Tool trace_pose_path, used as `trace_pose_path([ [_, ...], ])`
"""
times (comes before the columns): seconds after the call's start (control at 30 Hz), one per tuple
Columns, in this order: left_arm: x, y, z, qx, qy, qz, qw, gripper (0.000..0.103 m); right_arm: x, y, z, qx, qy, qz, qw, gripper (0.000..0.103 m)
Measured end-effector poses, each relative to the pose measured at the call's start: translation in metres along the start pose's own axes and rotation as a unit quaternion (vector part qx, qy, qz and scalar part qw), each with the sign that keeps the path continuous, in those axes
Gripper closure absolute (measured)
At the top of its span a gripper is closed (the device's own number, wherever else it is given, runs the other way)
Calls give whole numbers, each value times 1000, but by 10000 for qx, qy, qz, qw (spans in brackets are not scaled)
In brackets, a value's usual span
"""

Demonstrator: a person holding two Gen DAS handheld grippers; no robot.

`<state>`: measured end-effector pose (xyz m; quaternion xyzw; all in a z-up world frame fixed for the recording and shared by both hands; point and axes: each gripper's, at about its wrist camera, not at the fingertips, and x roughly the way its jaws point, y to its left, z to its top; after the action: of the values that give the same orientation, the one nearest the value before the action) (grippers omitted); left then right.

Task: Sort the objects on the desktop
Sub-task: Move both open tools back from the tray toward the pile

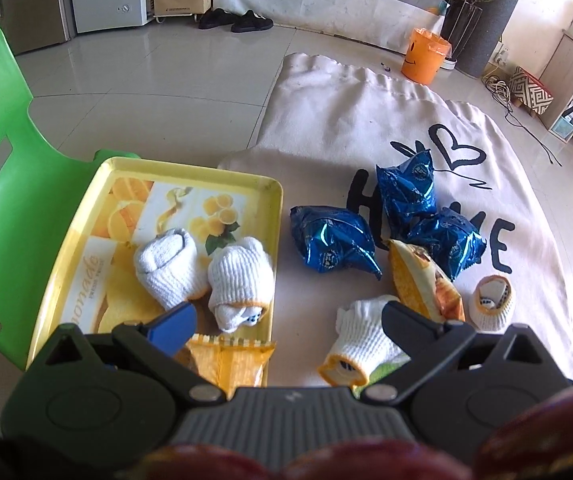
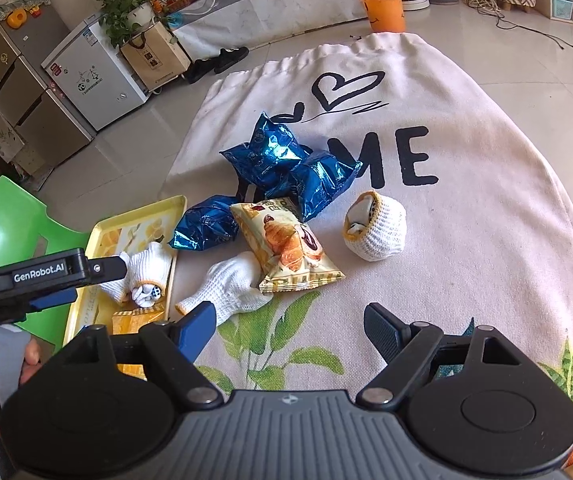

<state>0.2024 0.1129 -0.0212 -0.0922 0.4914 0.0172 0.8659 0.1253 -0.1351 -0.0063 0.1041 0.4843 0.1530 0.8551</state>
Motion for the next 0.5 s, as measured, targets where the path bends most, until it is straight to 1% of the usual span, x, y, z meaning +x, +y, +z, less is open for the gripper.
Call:
trace_pose_path([
  [0.23, 28, 3, 22, -405, 192, -356, 9984, 1, 20, 3, 19, -210, 66, 23, 9998, 21],
  [0.37, 45, -1, 34, -428, 270, -489, 9975, 1, 35, 5, 29, -254, 72, -15, 9996, 21],
  [0.5, 61, -3, 44, -532, 348, -598, 9962, 1, 49, 3, 37, -119, 76, -11, 9999, 22],
])
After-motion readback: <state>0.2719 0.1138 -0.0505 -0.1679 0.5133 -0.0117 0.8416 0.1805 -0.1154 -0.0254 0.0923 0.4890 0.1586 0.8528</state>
